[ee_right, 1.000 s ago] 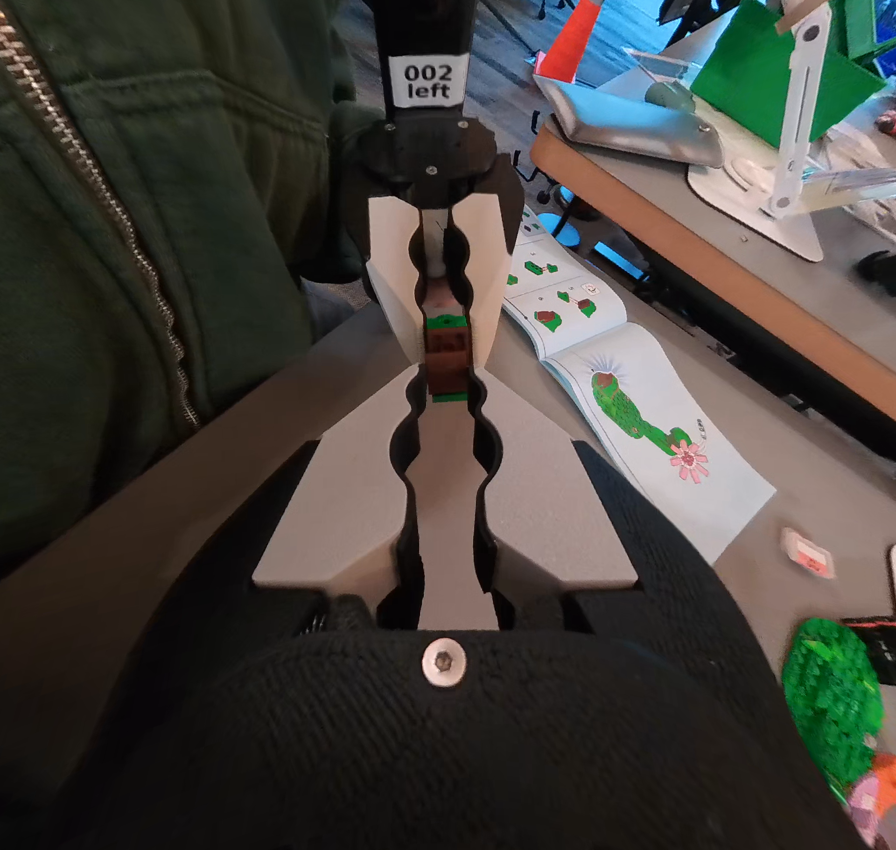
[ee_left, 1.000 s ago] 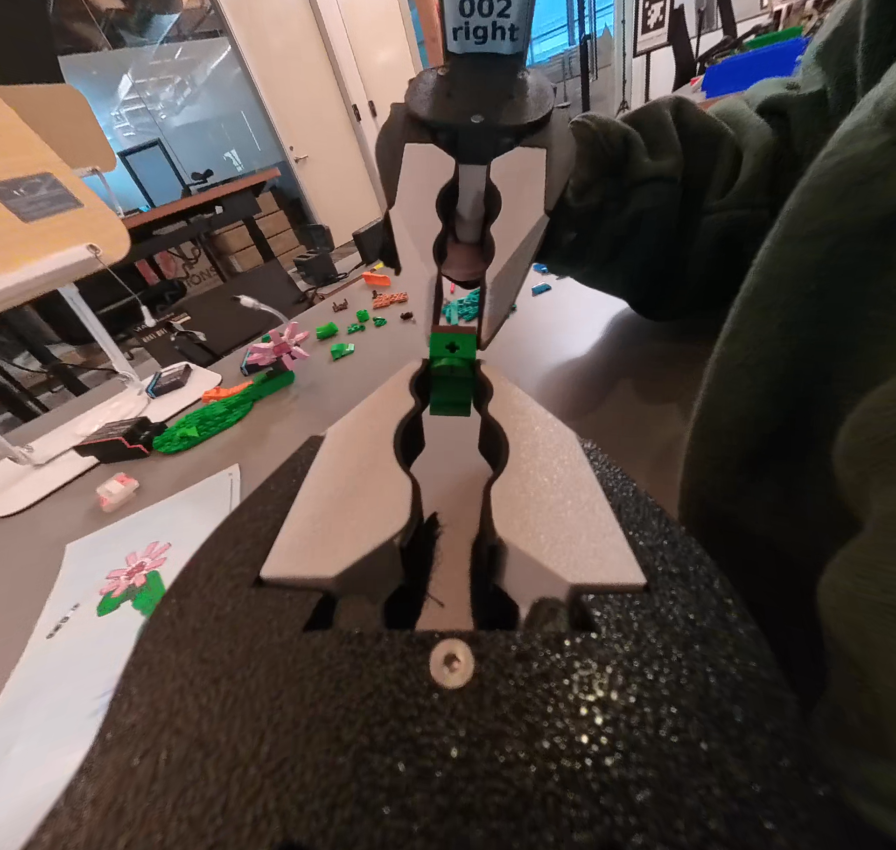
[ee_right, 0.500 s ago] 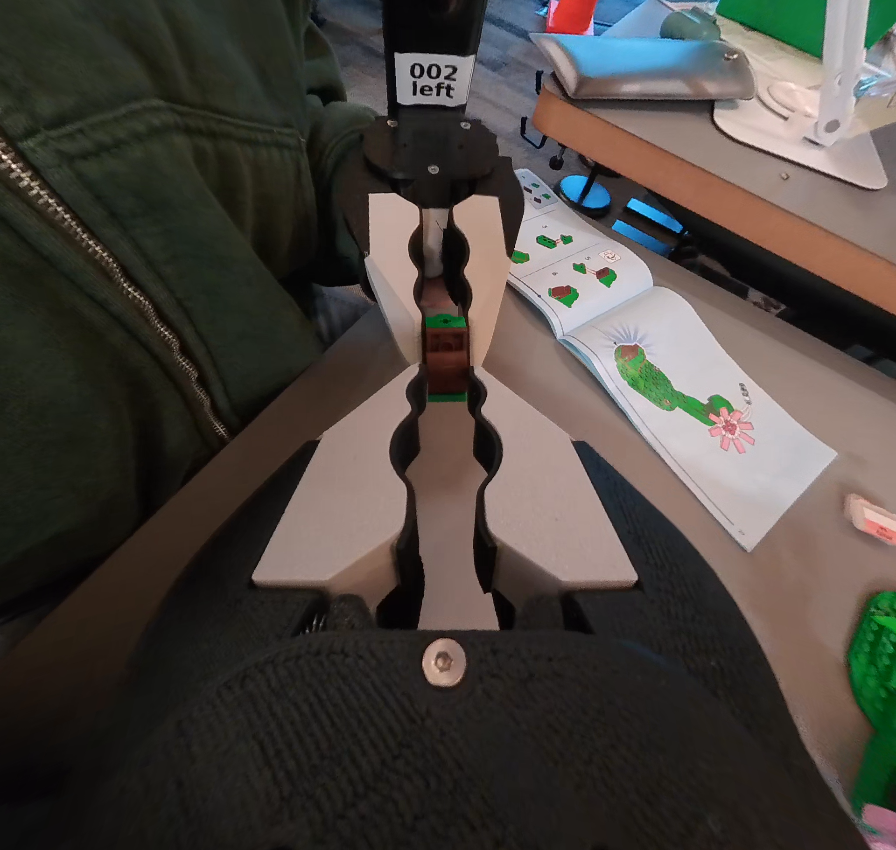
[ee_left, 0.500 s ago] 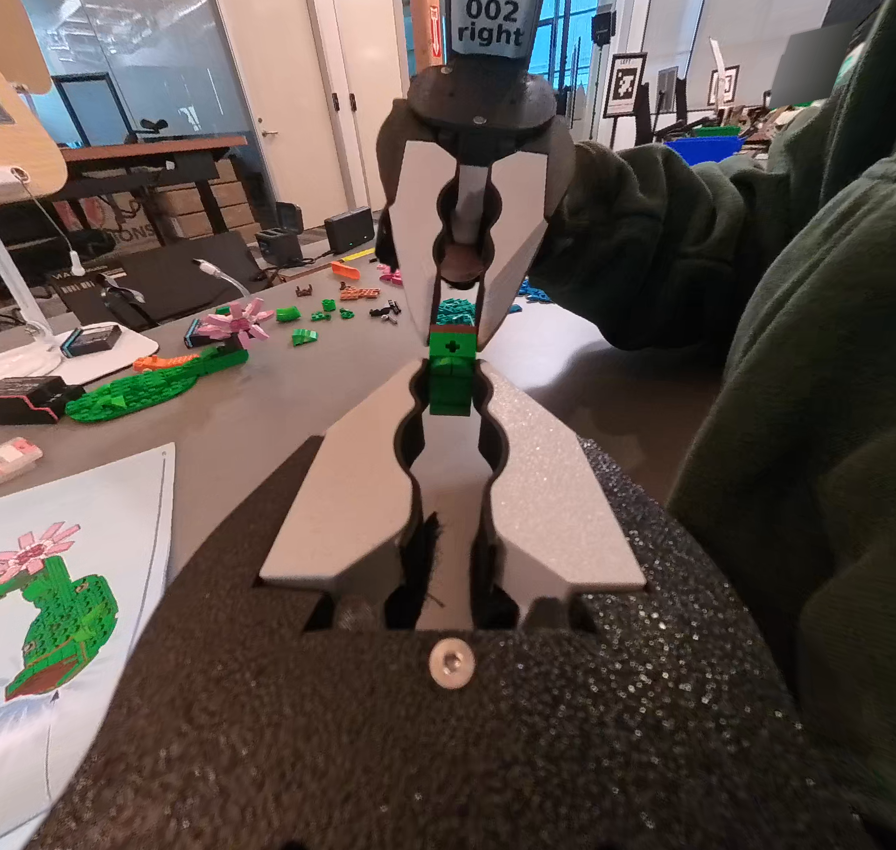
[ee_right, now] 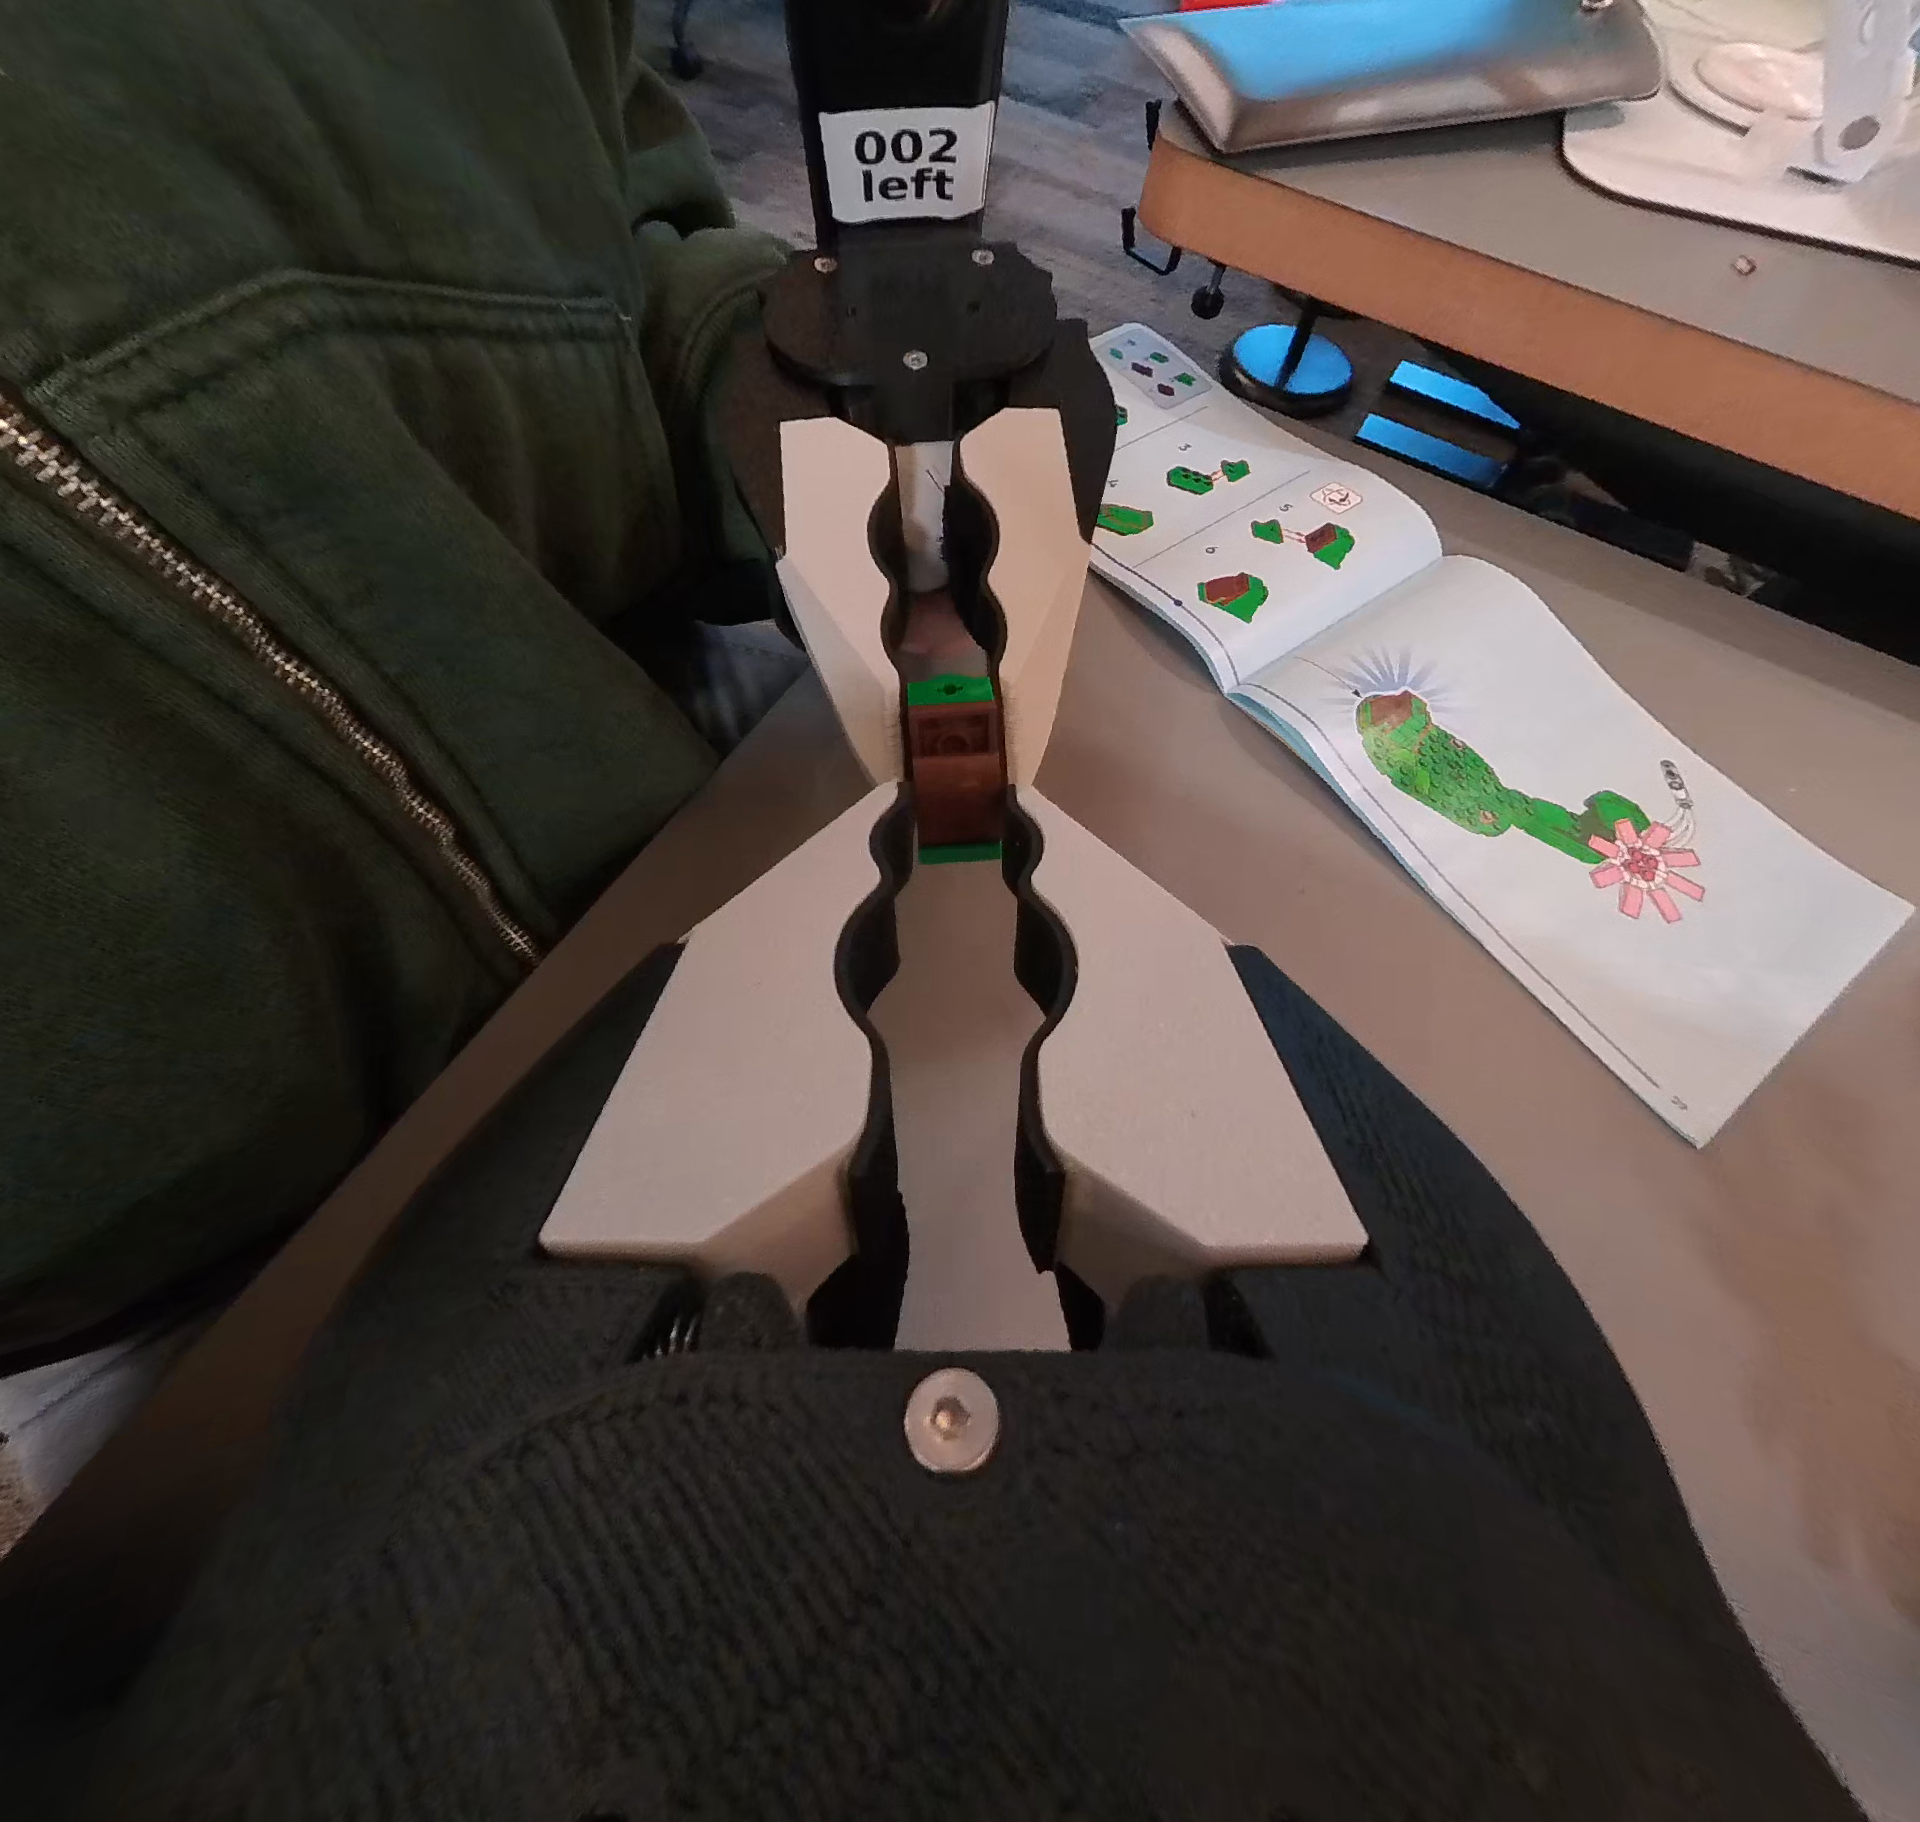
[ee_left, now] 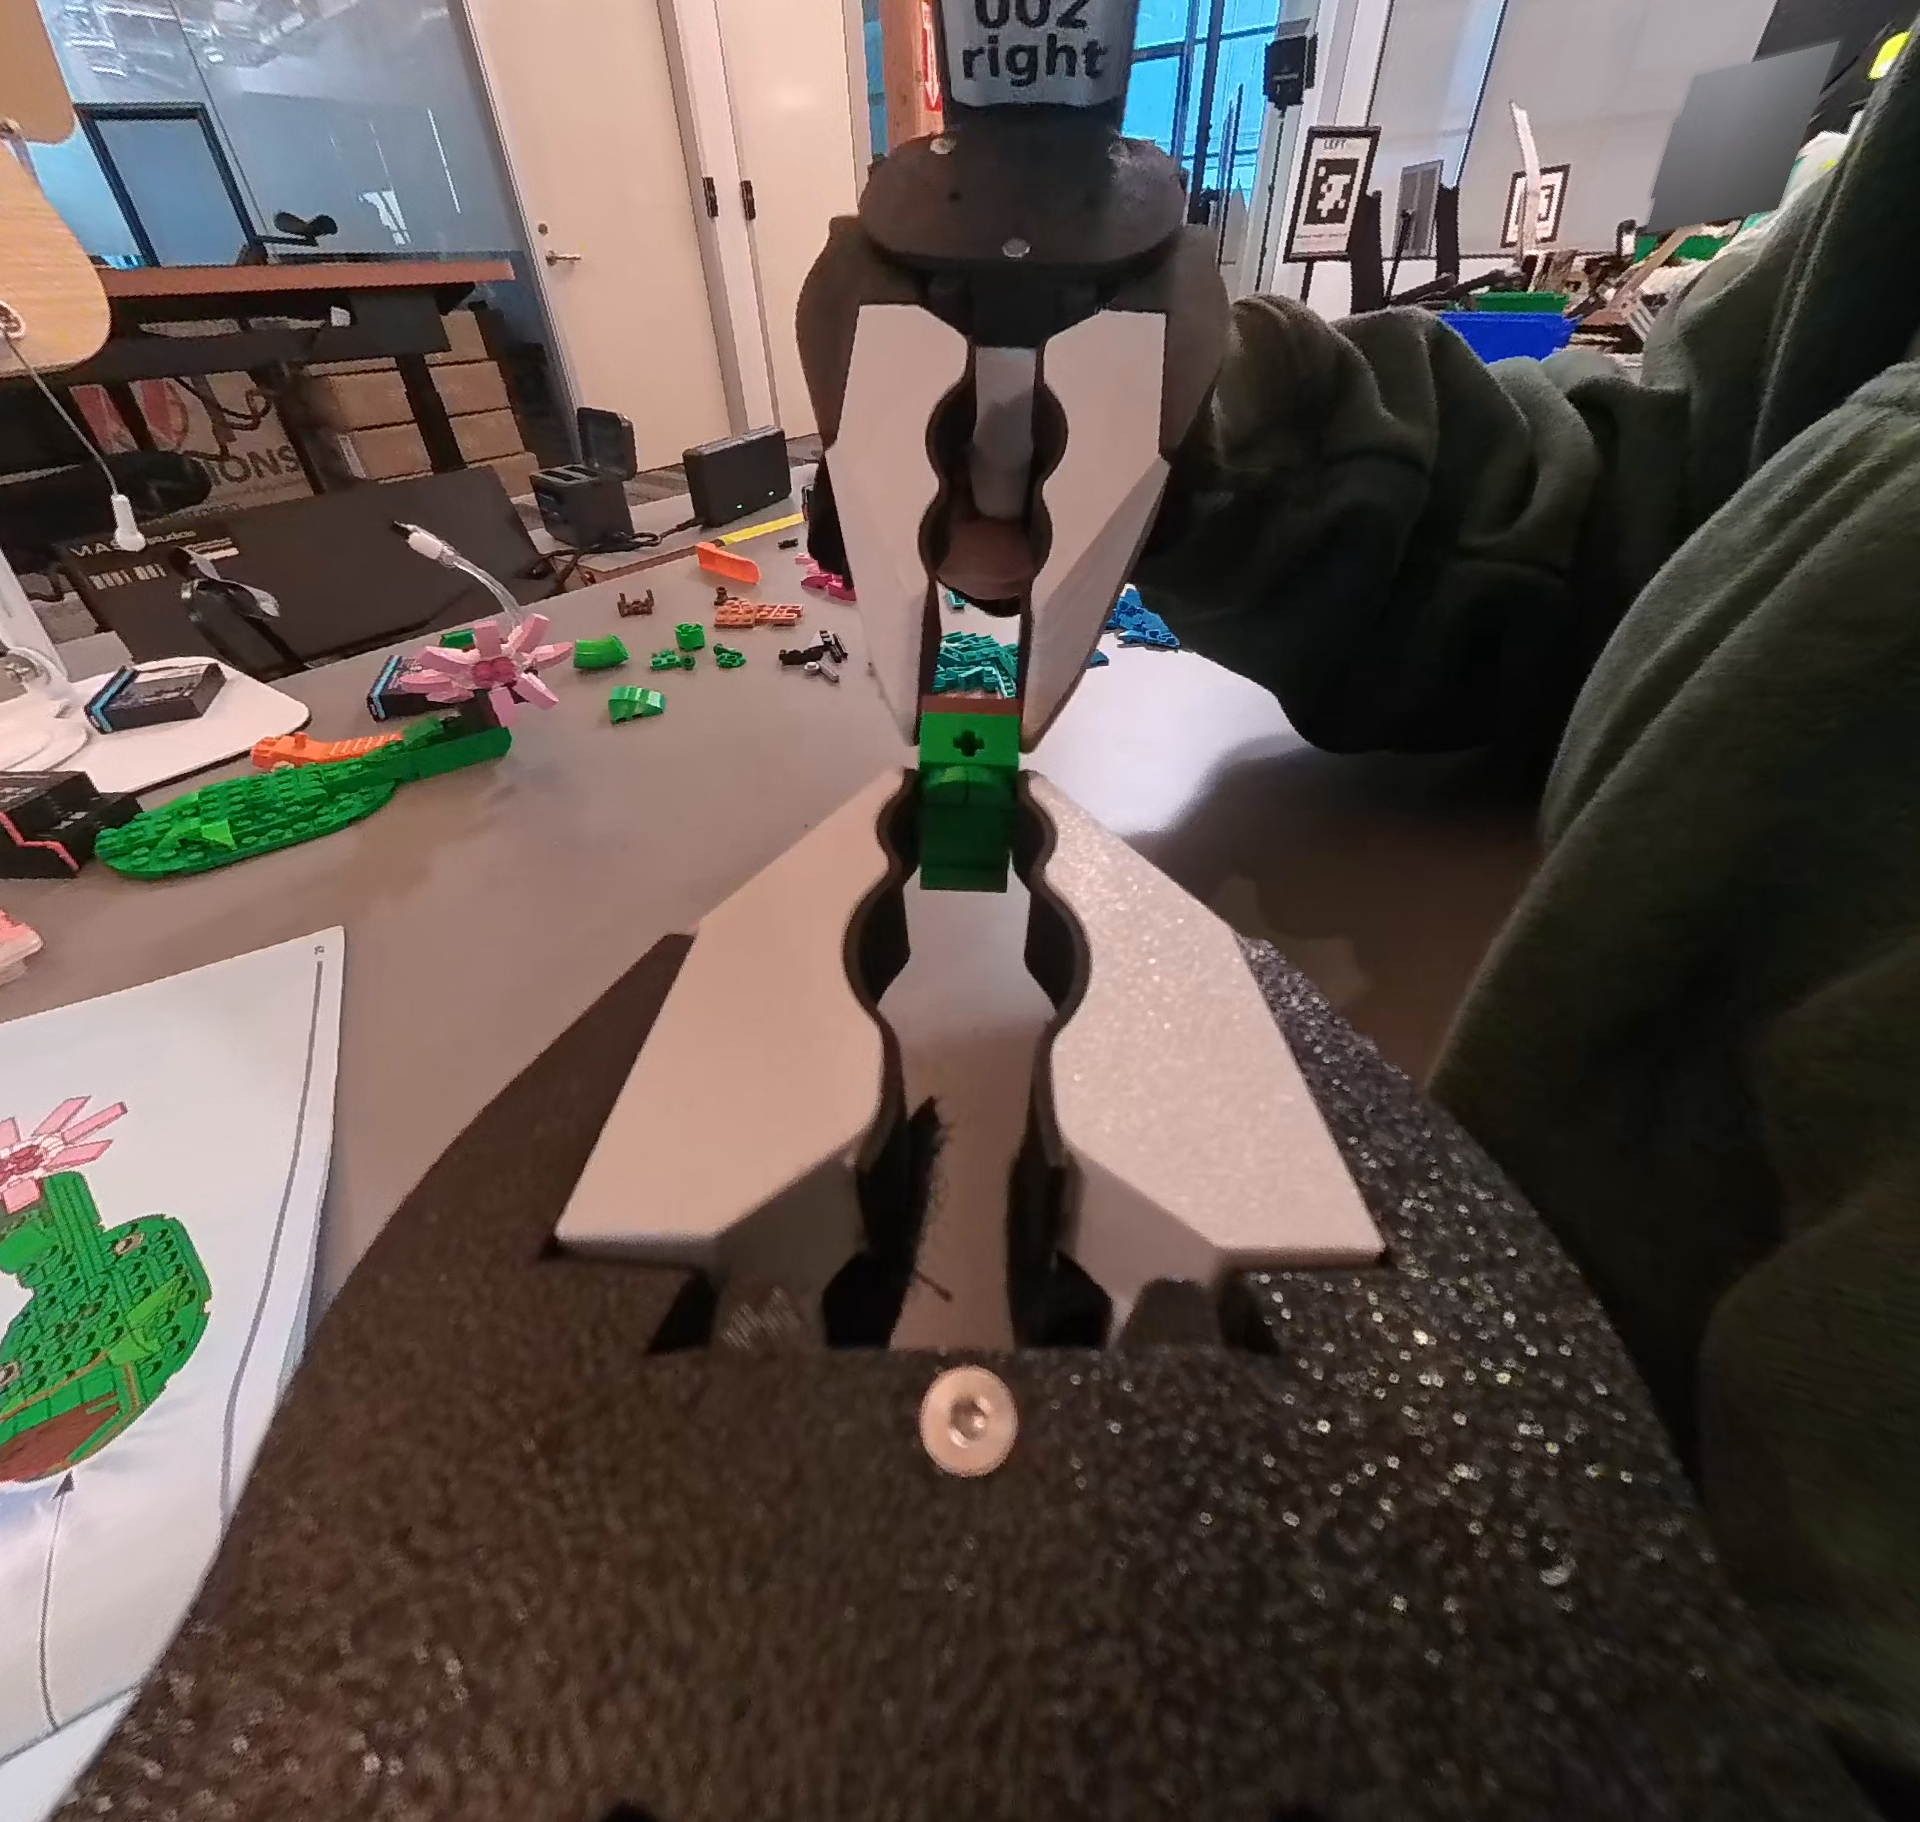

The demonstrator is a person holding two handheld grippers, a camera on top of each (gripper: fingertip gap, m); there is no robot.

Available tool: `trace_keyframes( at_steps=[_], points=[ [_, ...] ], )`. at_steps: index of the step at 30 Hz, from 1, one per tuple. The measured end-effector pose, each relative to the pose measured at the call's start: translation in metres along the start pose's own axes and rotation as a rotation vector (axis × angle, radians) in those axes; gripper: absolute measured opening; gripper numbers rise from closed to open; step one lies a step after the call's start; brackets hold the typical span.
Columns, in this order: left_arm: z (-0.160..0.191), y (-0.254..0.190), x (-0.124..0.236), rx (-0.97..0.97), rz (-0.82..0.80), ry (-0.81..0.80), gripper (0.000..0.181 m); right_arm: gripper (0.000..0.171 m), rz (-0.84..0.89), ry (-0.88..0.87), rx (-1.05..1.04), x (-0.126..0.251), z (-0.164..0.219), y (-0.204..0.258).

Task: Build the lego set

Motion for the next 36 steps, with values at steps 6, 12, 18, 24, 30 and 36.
trace_keyframes(
  at_steps=[6,12,18,24,30,36],
  points=[
    [0.000,-0.001,-0.001,0.005,0.005,-0.004,0.014,0.019,-0.007,0.000,-0.004,-0.001,0.000,0.001],
    [0.000,0.002,0.001,0.018,-0.014,-0.005,0.014,0.032,0.047,-0.007,0.001,0.004,0.000,-0.001],
    [-0.011,0.024,0.006,0.152,-0.114,-0.091,0.014,0.058,0.328,-0.097,0.094,0.005,-0.005,-0.011],
    [-0.026,0.047,0.006,0.182,-0.254,-0.092,0.014,0.059,0.763,-0.110,0.332,-0.002,-0.017,-0.021],
    [-0.029,0.060,0.004,0.244,-0.307,-0.104,0.014,0.062,0.881,-0.032,0.428,-0.025,-0.013,-0.023],
    [-0.029,0.062,0.000,0.257,-0.310,-0.105,0.014,0.047,0.943,-0.044,0.407,-0.034,-0.013,-0.029]
  ],
)
Point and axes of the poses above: each gripper's, where its closed fingertips meet, x back along the fingers, z out of its underside, y = z × x across the jaws, the point moved 7 cm from there along x, back along the fingers, and after that the axes turned 6 degrees about z, right-handed, at the moved point
